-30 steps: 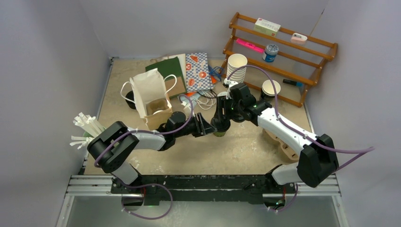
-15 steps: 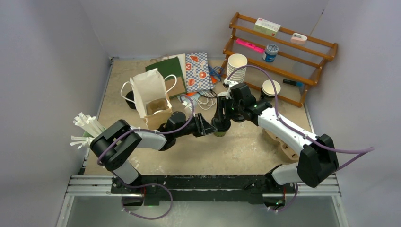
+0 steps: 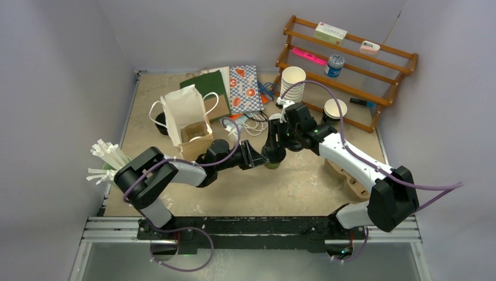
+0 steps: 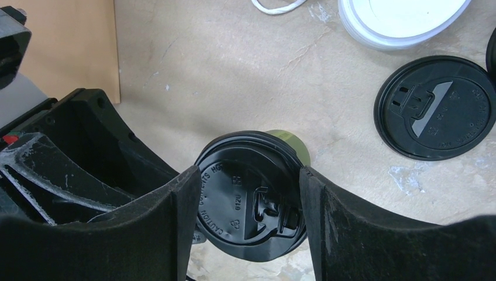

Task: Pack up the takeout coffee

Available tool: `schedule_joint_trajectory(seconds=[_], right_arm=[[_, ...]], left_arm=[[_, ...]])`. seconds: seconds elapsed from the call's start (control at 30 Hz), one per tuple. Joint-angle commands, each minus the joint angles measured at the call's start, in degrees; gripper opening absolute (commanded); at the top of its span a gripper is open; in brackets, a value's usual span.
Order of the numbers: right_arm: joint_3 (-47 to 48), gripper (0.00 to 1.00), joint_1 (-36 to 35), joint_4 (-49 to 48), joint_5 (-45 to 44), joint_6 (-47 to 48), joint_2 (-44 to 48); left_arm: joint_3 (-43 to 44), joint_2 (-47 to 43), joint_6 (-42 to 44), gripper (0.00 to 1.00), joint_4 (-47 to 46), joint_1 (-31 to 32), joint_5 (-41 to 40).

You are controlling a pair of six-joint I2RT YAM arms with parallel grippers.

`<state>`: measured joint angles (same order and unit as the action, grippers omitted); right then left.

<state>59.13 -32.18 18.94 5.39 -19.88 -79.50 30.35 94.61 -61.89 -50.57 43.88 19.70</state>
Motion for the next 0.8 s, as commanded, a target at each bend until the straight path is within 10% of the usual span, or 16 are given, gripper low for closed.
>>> schedule_joint_trajectory(seconds=[0.0,0.47,0.77], right_arm=[[2.28,0.66,-0.08,4.98,-1.59,1.05,1.42],[6.34,0.98,-0.07,10.26,-11.28,3.88,4.08],[7.53,0.98,-0.11,10.93,-10.43,8.11,4.44]], left_arm=[[-0.60,-0.06,3.60,0.32,7.16,-0.37,-3.35],[15.48,-9.68,15.84,0.46,30.42,-0.37,-2.08],[19.74,-15.57,19.42,0.50,41.81,-0.37,-1.89]])
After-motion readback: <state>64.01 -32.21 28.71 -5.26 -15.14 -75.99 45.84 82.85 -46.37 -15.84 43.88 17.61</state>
